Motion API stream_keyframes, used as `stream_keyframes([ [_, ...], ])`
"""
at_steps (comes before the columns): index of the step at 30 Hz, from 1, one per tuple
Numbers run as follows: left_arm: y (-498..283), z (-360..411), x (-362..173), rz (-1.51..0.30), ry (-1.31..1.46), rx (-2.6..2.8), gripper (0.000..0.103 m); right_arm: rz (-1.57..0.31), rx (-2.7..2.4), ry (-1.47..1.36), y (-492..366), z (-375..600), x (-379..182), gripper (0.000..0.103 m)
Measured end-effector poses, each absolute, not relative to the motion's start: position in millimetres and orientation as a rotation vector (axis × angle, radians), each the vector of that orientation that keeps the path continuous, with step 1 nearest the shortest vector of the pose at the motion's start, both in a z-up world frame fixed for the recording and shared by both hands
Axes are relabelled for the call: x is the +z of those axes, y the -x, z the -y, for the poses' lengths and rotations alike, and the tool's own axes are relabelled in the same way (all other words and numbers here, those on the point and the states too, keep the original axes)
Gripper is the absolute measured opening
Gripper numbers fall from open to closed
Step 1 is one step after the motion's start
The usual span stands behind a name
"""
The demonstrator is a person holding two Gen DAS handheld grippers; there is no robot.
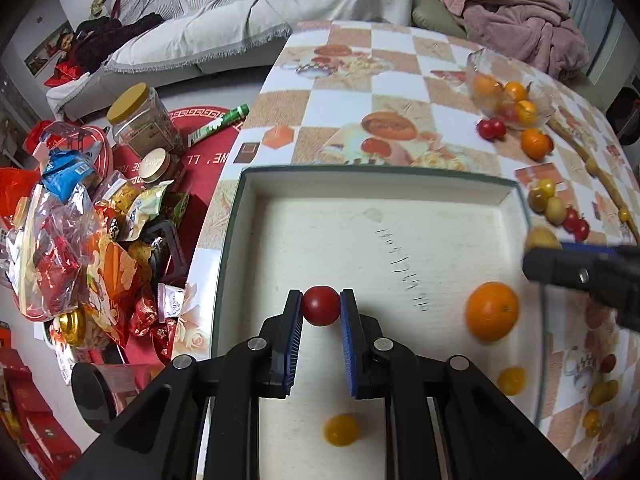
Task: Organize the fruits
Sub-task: 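Carry both held fruits over the white tray and open both tools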
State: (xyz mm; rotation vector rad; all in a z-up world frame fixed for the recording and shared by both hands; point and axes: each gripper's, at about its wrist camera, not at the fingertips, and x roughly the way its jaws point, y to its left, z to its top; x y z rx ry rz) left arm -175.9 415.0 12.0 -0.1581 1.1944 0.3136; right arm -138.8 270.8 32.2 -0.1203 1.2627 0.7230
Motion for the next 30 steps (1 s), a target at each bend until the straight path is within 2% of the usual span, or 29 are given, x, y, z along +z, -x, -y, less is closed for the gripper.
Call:
stream_keyframes([
  [11, 177.3, -421.9, -4.9, -1.260, 0.136, 0.289, 0.021, -1.296, 0.669, 0.260, 123.1, -312.2, 0.5, 0.028],
  [13, 177.7, -421.7, -5.8, -1.266, 0.137, 0.284, 0.041, -1.303, 0.664, 0.287, 122.7, -314.4, -4.3, 0.028],
  [14, 178.7, -421.4, -4.6, -1.258, 0.132, 0.290, 0.065, -1.294, 0.666, 0.293, 123.7, -314.7, -3.3, 0.030],
  [15, 180.7, -420.4, -1.8, -1.239, 0.120, 0.303, 0.073, -1.293, 0.671, 0.302, 123.9, -316.5, -3.4, 0.036],
  [16, 182.2, -418.9, 1.2, -1.220, 0.110, 0.301, 0.073, -1.293, 0.678, 0.300, 123.7, -317.4, -3.3, 0.040],
  [18, 182.4, -417.8, 1.8, -1.228, 0.109, 0.284, 0.073, -1.289, 0.676, 0.306, 123.3, -319.1, -3.1, 0.067],
  [20, 183.2, -417.7, 1.8, -1.234, 0.103, 0.286, 0.073, -1.294, 0.679, 0.290, 121.9, -318.9, -2.4, 0.069],
  [23, 186.7, -419.3, 5.4, -1.226, 0.107, 0.290, 0.073, -1.291, 0.711, 0.185, 119.3, -311.3, 8.3, 0.083],
  [30, 192.2, -409.5, 17.0, -1.224, 0.089, 0.267, 0.073, -1.226, 0.702, 0.064, 123.0, -281.3, 38.7, 0.090],
])
